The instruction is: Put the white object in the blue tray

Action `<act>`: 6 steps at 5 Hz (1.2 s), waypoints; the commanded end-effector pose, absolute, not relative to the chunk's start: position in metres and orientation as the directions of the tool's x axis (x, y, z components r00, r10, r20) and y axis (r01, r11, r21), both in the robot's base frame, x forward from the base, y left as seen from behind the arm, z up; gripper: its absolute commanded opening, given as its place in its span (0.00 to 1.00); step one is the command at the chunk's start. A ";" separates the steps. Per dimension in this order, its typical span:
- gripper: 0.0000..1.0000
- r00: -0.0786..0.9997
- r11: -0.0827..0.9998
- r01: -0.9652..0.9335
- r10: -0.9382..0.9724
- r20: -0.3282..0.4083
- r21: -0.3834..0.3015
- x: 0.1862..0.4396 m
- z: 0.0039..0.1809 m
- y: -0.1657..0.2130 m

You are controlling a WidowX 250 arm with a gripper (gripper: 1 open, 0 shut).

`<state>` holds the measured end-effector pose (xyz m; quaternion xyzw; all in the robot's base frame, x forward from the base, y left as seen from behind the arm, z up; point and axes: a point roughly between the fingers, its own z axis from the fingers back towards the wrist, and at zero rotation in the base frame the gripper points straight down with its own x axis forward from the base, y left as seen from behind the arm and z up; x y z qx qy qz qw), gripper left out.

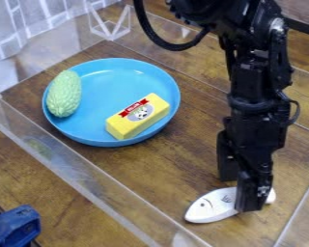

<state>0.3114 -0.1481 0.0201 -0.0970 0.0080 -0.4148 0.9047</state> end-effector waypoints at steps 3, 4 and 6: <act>1.00 0.669 0.647 0.726 -0.743 0.024 -0.232 0.306 0.006 -0.136; 1.00 0.670 0.646 0.724 -0.742 0.019 -0.243 0.305 0.004 -0.136; 1.00 0.670 0.645 0.717 -0.742 0.009 -0.264 0.303 0.003 -0.136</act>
